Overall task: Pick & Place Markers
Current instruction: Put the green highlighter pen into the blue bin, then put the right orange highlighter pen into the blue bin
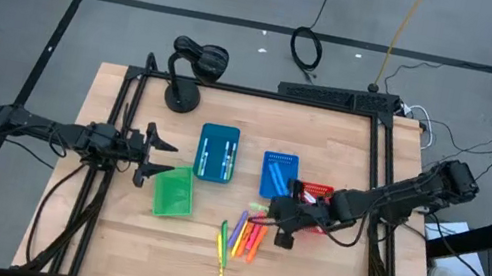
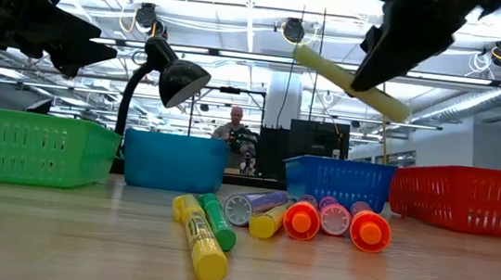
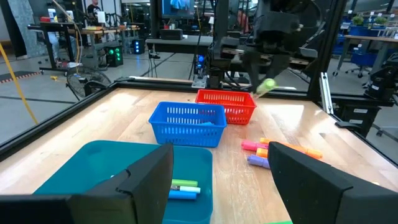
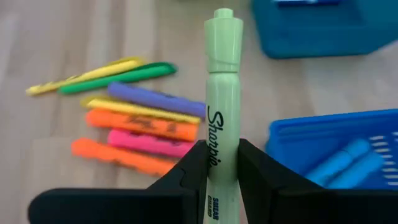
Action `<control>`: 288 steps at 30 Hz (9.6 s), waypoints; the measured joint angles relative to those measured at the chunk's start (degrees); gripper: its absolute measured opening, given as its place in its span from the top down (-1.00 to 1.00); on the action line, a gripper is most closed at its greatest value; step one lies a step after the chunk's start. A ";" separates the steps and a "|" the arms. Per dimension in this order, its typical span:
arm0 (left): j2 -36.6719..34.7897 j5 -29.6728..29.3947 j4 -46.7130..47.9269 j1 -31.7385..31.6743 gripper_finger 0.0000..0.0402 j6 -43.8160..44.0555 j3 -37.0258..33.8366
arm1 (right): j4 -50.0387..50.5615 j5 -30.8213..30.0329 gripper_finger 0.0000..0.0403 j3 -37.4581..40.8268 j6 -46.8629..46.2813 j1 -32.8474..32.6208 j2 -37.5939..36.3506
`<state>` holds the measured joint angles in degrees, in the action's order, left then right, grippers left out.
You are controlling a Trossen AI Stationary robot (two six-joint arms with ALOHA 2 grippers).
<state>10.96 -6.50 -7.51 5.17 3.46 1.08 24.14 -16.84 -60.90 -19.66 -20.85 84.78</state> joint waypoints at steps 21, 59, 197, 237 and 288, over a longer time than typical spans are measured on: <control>0.02 0.00 0.00 0.00 -0.33 0.00 0.00 | -2.44 -14.95 0.71 6.64 -8.06 15.73 -0.10; 0.01 0.00 -0.02 0.00 -0.33 0.00 0.00 | -10.62 -12.99 0.65 11.71 -12.48 12.47 0.20; 0.02 0.01 0.00 0.00 -0.33 0.00 0.00 | -2.11 10.90 0.16 -6.85 44.57 -4.88 20.13; 0.01 0.00 0.00 0.00 -0.33 0.00 0.00 | -13.73 19.86 0.16 1.41 33.90 -2.72 20.67; 0.00 0.00 -0.01 0.00 -0.33 0.00 0.01 | -15.78 22.94 0.64 2.62 32.57 -1.96 20.78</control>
<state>10.96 -6.50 -7.52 5.17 3.46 1.09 8.36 6.11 -58.28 12.91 -22.81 105.56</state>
